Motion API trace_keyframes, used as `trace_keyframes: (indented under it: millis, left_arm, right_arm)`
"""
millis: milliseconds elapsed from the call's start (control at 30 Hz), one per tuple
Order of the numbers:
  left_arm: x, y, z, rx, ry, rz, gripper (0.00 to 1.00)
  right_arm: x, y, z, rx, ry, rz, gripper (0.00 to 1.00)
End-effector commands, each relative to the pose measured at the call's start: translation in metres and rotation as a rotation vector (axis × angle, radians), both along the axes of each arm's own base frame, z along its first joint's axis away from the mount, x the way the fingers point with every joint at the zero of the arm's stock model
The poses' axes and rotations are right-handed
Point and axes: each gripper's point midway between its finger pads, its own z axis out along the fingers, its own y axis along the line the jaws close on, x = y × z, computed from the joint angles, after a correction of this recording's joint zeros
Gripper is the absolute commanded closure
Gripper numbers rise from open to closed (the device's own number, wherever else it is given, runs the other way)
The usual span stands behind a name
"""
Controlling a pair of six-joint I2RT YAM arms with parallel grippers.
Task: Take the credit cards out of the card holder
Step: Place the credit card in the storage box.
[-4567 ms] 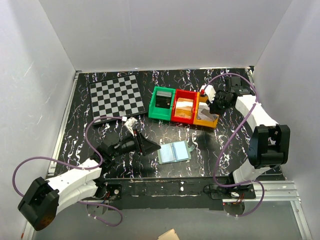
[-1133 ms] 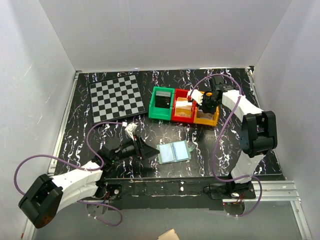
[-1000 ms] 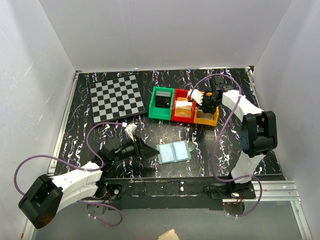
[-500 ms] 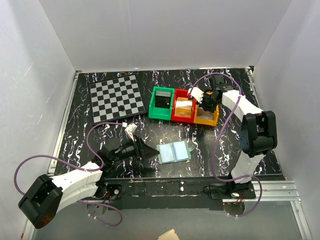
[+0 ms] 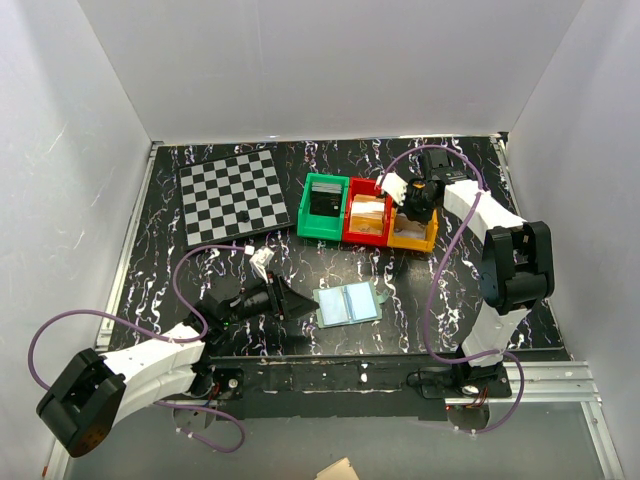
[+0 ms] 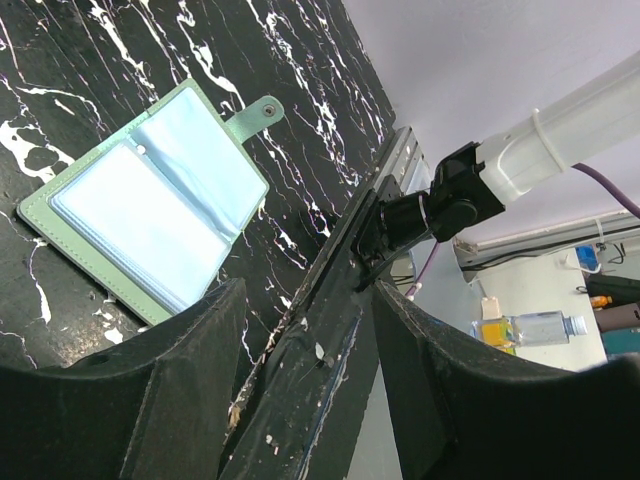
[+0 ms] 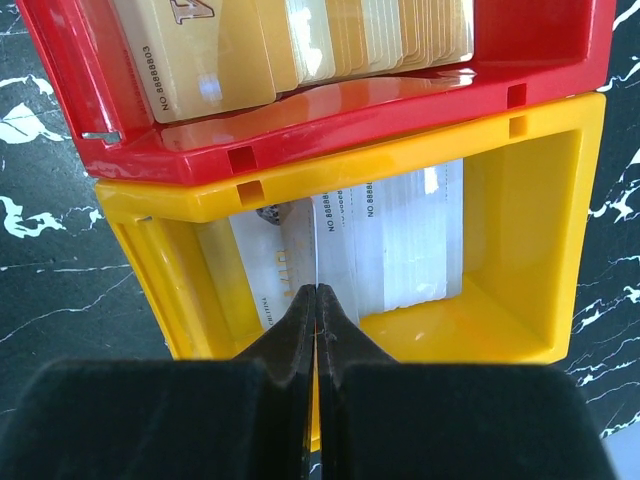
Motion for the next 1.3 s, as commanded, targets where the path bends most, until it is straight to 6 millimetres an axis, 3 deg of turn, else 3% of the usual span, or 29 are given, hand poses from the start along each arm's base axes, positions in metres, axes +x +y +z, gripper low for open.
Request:
trace_keyframes:
  millis: [0,333,433,667,733,800,1067,1167,1267]
  left_arm:
    - [0.000,0.001,-0.002,0.005,-0.009,0.006,0.47]
    - [-0.001,0.000,-0.001,0.004,-0.011,-0.002,0.47]
    - [-0.001,0.000,-0.001,0.004,-0.011,-0.002,0.47]
    - [-0.001,-0.001,-0.003,0.007,-0.009,-0.005,0.47]
    - [-0.002,-0.001,-0.002,0.006,-0.009,-0.005,0.47]
    - [-0.002,-0.001,-0.002,0.006,-0.009,-0.005,0.47]
    - [-0.002,-0.001,-0.002,0.005,-0.010,-0.005,0.47]
    - [-0.002,0.001,-0.001,0.005,-0.009,0.000,0.47]
    - [-0.002,0.001,-0.001,0.005,-0.014,0.001,0.46]
  right_arm:
    - [0.012,-0.007,-0.004,-0.011,-0.021,-0.046,0.99]
    - [0.011,-0.008,-0.005,-0.009,-0.026,-0.074,0.97]
    - [0.011,-0.009,-0.007,-0.011,-0.024,-0.086,0.89]
    - [0.014,-0.009,-0.004,-0.010,-0.036,-0.094,0.88]
    - [0.016,-0.008,-0.001,-0.004,-0.043,-0.100,0.88]
    - [0.019,-0.006,0.003,0.007,-0.052,-0.103,0.79]
    - [0.025,0.005,0.007,0.018,-0.070,-0.098,0.77]
    - [0.039,0.006,0.022,0.043,-0.122,-0.151,0.77]
    - [0.064,0.006,0.062,0.095,-0.267,-0.217,0.77]
